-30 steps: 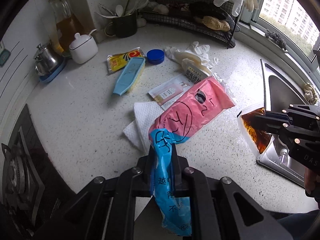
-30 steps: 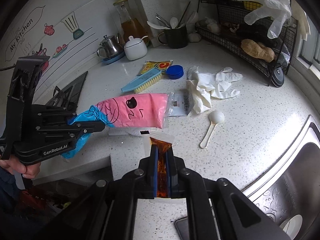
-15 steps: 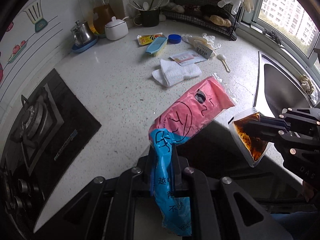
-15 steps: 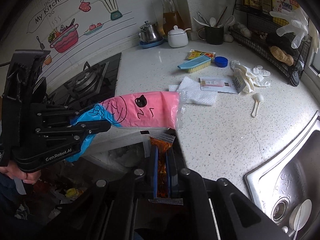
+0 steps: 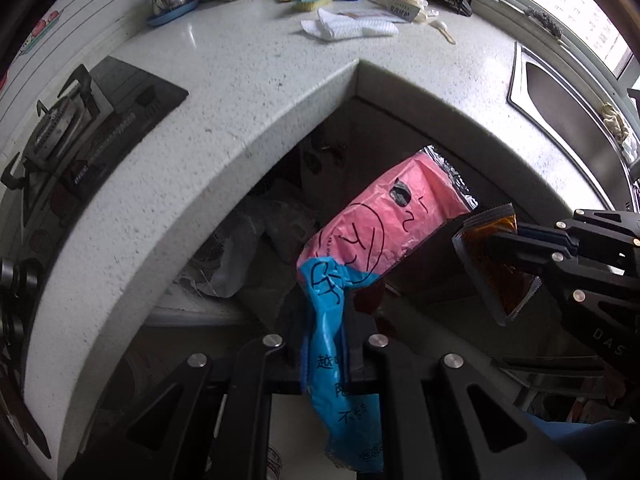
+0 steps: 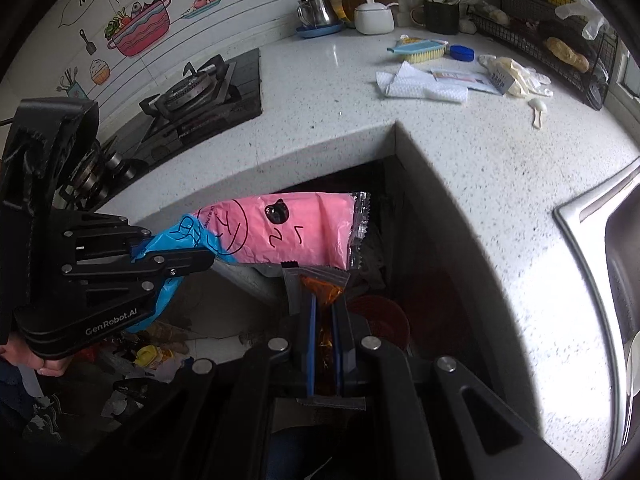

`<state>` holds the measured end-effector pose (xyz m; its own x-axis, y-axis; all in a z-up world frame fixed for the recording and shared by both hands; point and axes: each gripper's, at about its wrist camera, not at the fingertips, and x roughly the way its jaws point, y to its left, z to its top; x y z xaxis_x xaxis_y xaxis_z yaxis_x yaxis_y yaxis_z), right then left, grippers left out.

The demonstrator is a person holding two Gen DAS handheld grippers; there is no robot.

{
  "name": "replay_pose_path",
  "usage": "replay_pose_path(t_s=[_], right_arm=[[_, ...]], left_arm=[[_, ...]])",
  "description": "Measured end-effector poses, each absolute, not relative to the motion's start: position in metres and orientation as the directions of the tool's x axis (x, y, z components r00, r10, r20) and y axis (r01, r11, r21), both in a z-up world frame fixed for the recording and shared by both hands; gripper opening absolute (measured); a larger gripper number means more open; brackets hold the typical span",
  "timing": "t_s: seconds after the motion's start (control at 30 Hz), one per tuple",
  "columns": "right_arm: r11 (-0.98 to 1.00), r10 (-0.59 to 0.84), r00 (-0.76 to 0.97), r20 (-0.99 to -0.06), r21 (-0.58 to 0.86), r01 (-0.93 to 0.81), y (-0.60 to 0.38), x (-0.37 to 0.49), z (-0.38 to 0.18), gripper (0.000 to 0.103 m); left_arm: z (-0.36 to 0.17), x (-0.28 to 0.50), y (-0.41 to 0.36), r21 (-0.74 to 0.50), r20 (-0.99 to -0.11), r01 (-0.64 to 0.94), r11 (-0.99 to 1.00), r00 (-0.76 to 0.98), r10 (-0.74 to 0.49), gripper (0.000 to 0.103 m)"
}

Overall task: Collect trash
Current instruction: 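Carry the sauce packet and blue-pink bag down toward the red bin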

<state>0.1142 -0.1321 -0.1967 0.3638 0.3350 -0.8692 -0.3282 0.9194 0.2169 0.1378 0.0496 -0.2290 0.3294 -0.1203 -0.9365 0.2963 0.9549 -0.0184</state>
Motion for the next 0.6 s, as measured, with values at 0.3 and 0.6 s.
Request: replay_pose_path(t_s=[0.3,0.6], right_arm=[[0.927,0.309,0.314,-0.897,0.211,-0.311,-0.137,0.107,-0.283,0.006],[0.948,0.26,0.353,-0.899,0.168,-0.268,-0.156,0.122,-0.376,0.006]], left_arm=[[-0.33,0.144,0.039,-0.002,-0.964,0.293,0.956,0.255,-0.08,0.01],[-0.433,0.172,0.024,-0.027,-0.964,0.314,0.949,0.243,-0.108,0.01]])
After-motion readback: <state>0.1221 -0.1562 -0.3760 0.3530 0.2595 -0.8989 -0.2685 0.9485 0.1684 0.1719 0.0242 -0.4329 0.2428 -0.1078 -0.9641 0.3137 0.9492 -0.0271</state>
